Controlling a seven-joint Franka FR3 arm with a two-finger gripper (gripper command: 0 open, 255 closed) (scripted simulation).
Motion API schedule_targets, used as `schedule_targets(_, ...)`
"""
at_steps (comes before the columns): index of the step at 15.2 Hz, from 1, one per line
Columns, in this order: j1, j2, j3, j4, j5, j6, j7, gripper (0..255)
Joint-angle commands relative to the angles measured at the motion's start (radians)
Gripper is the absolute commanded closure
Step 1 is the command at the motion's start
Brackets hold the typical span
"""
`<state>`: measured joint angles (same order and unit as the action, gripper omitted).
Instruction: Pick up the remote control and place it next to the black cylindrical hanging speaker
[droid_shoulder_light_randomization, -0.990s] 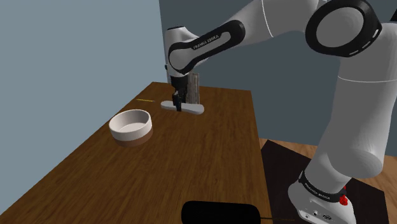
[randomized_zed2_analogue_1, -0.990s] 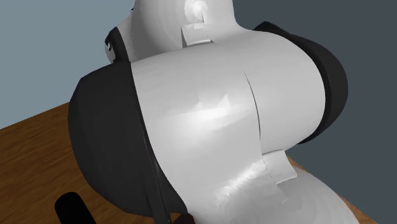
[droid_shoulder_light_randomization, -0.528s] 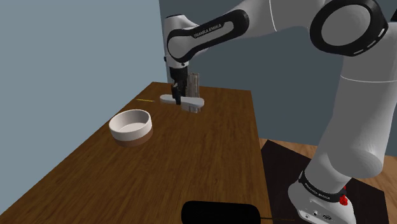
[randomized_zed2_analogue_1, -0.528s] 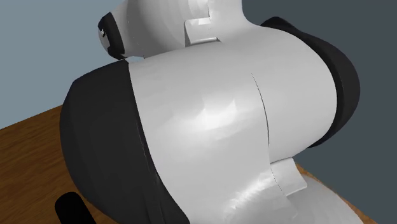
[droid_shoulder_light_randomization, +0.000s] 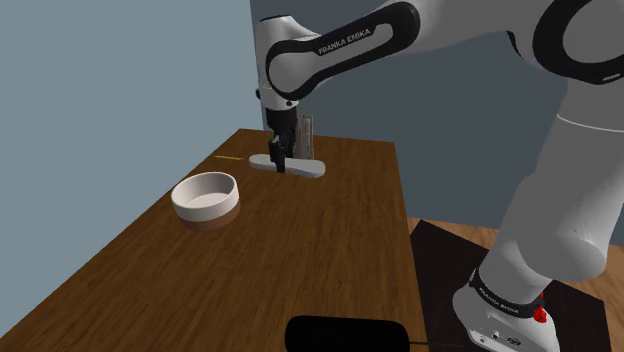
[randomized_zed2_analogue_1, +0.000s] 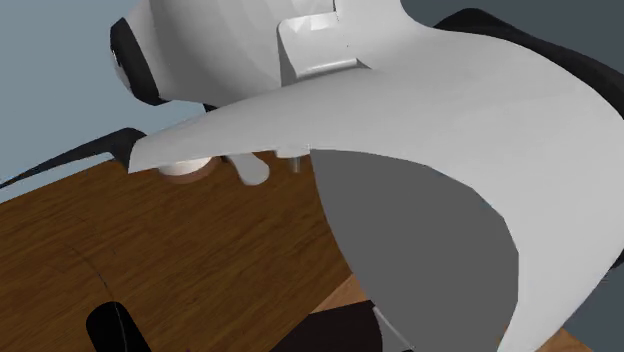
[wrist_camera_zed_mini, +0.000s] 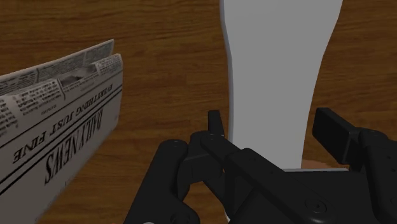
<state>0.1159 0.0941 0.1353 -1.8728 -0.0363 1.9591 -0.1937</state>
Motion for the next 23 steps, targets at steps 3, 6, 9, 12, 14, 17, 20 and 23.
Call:
schedule_targets(3, 0.041, -0.069, 0.038, -0.086, 0.009, 0.016, 0.077, 255)
schedule_targets(6, 0.072, -0.119, 0.069, -0.145, 0.02, 0.025, 0.135, 255)
schedule_targets(9, 0.104, -0.162, 0.102, -0.193, 0.032, 0.03, 0.194, 255)
schedule_targets(12, 0.137, -0.197, 0.138, -0.231, 0.046, 0.033, 0.256, 255)
schedule_targets(14, 0.159, -0.217, 0.163, -0.25, 0.056, 0.034, 0.298, 255)
schedule_targets(17, 0.192, -0.239, 0.202, -0.271, 0.07, 0.033, 0.364, 255)
schedule_targets(20, 0.225, -0.253, 0.243, -0.282, 0.082, 0.032, 0.432, 255)
schedule_targets(23, 0.258, -0.257, 0.286, -0.282, 0.092, 0.03, 0.503, 255)
